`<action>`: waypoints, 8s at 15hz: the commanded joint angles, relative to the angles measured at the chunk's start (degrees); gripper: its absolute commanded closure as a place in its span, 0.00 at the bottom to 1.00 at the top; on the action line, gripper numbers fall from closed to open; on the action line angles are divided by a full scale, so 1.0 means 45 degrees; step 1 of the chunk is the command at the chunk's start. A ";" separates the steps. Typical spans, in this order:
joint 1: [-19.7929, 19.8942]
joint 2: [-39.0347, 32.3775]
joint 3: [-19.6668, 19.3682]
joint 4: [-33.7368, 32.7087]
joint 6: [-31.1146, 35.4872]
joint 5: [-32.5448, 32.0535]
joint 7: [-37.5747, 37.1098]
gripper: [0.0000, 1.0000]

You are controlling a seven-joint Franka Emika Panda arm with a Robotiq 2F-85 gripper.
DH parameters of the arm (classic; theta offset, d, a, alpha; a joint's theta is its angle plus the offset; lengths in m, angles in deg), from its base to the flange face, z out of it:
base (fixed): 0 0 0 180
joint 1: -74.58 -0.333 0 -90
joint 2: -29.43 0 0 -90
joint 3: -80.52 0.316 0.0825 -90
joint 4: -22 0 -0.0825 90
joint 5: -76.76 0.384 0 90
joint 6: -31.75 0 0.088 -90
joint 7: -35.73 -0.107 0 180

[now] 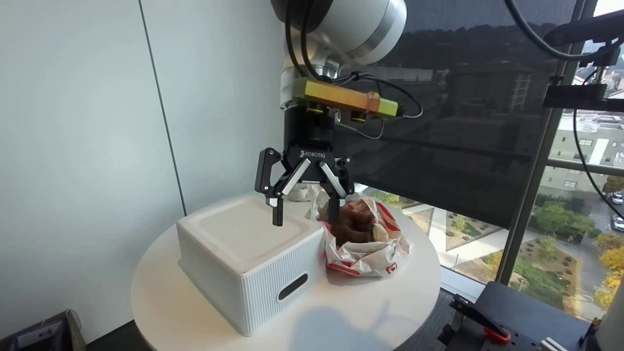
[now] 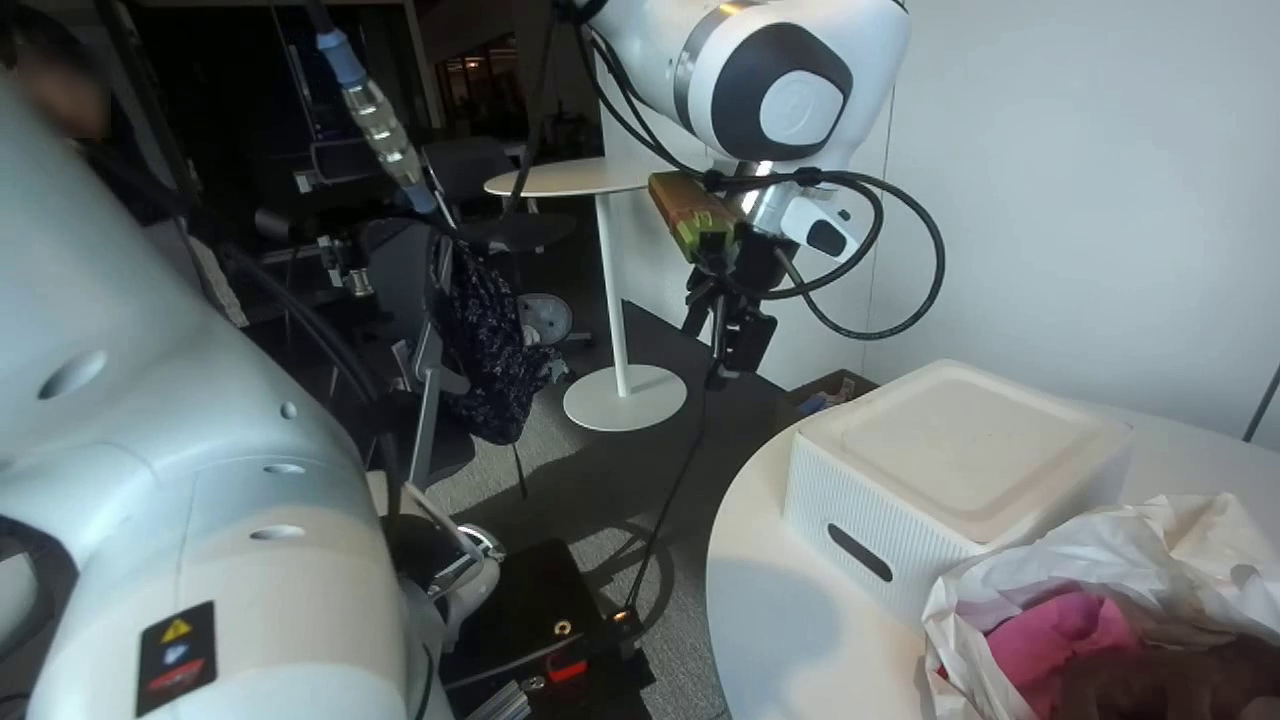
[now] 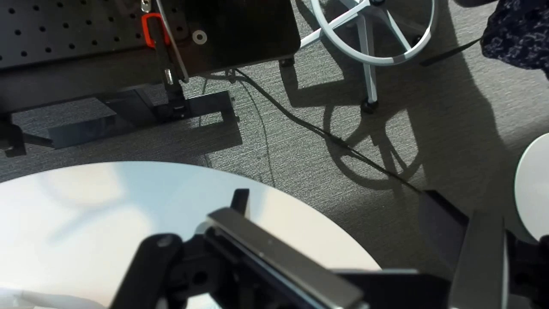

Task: Take the moose, radish, pink t-shirt and orange out of the plastic bag and put them on top of the container.

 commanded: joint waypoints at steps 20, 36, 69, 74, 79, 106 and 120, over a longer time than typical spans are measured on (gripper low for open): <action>0.2290 -1.0402 -0.4302 -0.6976 0.4777 -0.4237 -0.3639 0.00; 0.1267 -1.1079 -0.5268 -0.5715 0.7841 -0.5290 -0.5812 0.86; -0.1498 -1.1369 -0.2155 -1.2417 0.3223 -0.8608 -0.4901 0.92; -0.2191 -1.3218 -0.3070 -1.4563 0.3994 -0.9416 -0.5344 0.88; -0.2471 -1.3640 -0.3820 -1.4608 0.5111 -0.9623 -0.5503 0.39; 0.1199 -0.9908 -0.4354 -0.5189 0.5692 -0.7792 -1.0065 0.00; -0.1878 -1.3130 -0.8429 -0.5602 1.0258 -1.0174 -1.3945 0.42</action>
